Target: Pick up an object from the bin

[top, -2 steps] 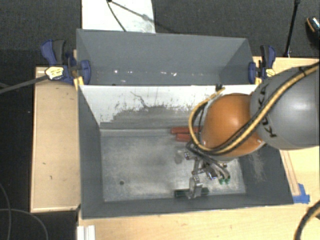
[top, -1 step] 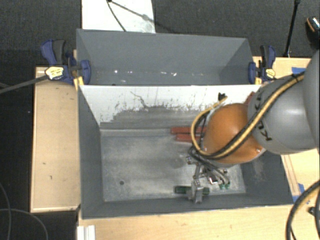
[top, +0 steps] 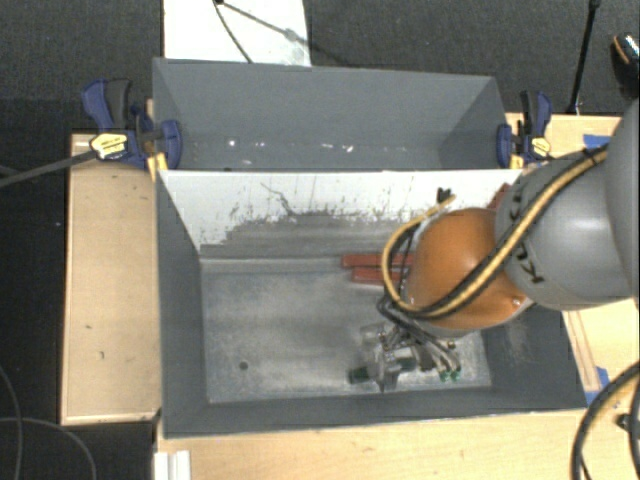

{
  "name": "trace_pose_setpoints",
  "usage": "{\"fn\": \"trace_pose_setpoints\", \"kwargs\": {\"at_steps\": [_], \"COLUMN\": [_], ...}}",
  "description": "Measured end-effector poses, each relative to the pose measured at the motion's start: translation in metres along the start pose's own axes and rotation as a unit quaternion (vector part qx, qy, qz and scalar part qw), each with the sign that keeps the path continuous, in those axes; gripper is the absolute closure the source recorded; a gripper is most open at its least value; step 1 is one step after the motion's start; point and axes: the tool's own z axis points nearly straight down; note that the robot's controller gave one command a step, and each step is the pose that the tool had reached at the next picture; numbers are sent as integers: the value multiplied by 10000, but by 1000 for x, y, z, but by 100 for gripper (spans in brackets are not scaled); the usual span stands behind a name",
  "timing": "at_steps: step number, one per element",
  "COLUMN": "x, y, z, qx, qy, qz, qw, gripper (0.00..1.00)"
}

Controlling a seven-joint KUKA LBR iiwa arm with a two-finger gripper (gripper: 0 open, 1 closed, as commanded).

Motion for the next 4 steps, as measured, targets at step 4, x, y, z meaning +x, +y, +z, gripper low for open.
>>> {"fn": "trace_pose_setpoints", "kwargs": {"at_steps": [4], "x": [-15], "y": [38], "z": [-40], "qx": [-10], "qy": [-26], "qz": [-1707], "qw": [9853], "gripper": [0]}}
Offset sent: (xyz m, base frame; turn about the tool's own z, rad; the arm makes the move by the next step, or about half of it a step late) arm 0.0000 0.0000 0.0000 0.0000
